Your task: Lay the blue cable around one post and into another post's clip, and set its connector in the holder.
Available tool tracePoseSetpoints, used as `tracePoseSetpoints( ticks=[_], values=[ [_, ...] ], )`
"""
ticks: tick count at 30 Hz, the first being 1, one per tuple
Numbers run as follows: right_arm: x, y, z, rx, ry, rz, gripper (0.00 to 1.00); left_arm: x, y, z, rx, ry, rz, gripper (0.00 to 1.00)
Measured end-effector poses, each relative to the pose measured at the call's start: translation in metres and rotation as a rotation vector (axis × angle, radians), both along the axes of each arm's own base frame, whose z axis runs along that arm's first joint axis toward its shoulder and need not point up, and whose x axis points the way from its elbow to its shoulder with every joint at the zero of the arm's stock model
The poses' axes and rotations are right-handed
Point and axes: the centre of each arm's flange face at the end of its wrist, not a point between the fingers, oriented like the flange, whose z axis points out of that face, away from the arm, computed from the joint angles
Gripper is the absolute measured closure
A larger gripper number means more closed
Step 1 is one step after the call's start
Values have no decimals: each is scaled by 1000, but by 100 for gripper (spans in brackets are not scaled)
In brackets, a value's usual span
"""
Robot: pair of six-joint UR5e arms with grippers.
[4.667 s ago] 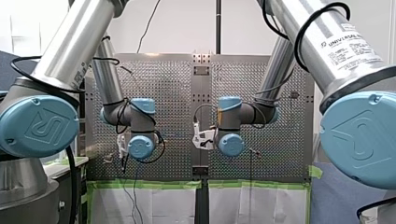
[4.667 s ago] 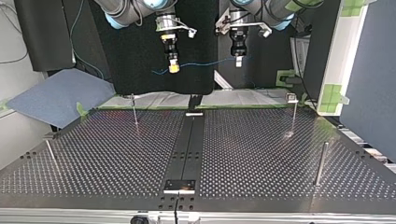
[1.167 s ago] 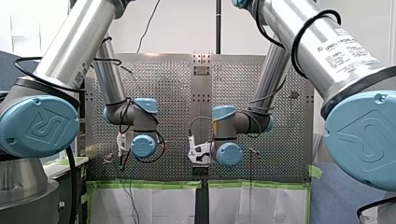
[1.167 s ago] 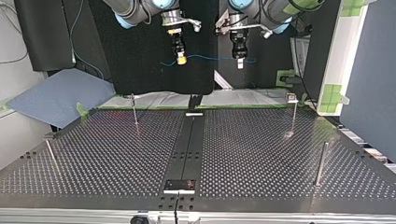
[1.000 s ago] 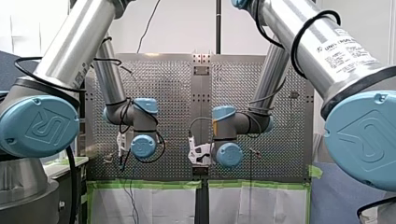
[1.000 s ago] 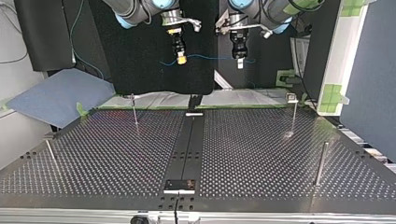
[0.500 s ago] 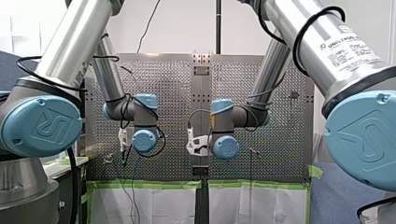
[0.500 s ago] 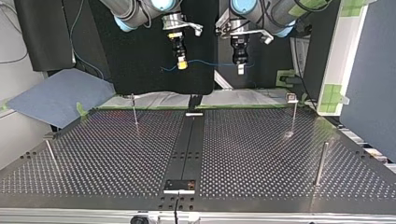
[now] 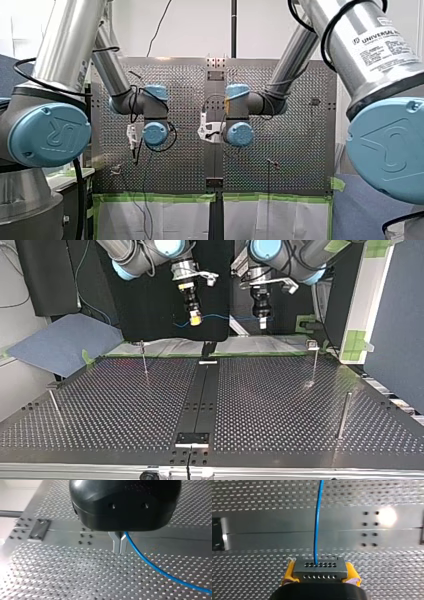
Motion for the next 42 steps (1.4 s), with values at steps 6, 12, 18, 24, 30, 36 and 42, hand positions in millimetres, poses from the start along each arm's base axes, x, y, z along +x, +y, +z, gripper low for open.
tracePoseSetpoints(
  ticks=[6, 12, 18, 24, 30, 36, 42],
  values=[
    [2, -9, 40, -21, -28, -1, 100, 8, 8, 21, -46, -18, 25, 100],
    [9, -16, 86, -56, -63, 14, 100, 20, 20, 46, -90, -48, 76, 100],
    [15, -19, 134, -93, -100, 42, 100, 27, 38, 65, -135, -61, 93, 100],
    [20, -18, 179, -138, -138, 88, 100, 32, 54, 81, -179, -72, 95, 100],
    [27, -17, 202, -164, -159, 131, 100, 36, 70, 98, -224, -88, 110, 100],
    [33, -18, 216, -180, -170, 165, 100, 44, 84, 123, -272, -122, 109, 100],
    [37, -19, 226, -187, -174, 181, 100, 56, 100, 161, -328, -182, 104, 100]
  ],
)
